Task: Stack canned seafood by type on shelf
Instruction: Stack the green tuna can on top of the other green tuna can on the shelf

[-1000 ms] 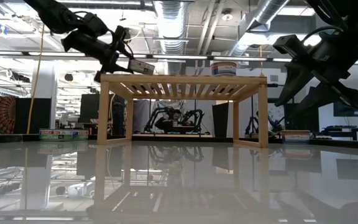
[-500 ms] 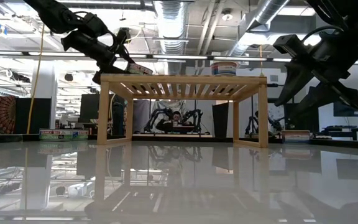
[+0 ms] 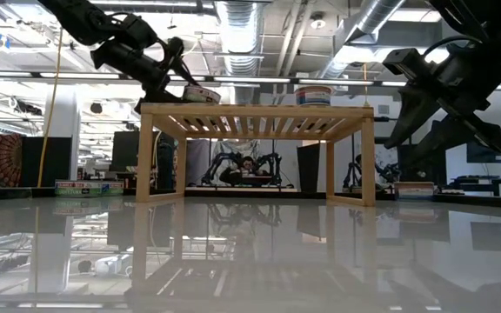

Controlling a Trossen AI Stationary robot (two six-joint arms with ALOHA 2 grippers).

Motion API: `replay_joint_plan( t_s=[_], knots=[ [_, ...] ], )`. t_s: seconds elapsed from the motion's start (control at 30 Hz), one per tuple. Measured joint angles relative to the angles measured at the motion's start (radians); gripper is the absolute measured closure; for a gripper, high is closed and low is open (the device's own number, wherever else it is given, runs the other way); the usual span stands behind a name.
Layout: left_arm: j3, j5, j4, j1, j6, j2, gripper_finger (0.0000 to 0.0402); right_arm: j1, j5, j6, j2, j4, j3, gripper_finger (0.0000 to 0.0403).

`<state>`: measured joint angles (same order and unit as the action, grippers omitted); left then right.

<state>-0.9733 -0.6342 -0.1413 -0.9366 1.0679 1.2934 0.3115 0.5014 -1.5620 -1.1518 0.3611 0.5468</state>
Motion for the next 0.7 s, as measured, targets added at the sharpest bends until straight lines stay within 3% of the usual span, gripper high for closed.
replay_joint_plan(
  t_s=[0.27,0.53,0.7],
  knots=[
    [0.0,-0.009,-0.001,0.019,0.003,0.0,0.0187,0.002,-0.002,0.0,0.0,-0.001,0.0,0.0226],
    [0.0,-0.131,-0.006,0.001,0.056,0.0,0.0187,0.002,-0.003,0.0,0.0,-0.004,0.0,0.0226],
    [0.0,-0.152,-0.005,-0.024,0.087,0.0,0.0187,0.0,-0.003,0.0,0.0,-0.003,0.0,0.0226]
  ],
)
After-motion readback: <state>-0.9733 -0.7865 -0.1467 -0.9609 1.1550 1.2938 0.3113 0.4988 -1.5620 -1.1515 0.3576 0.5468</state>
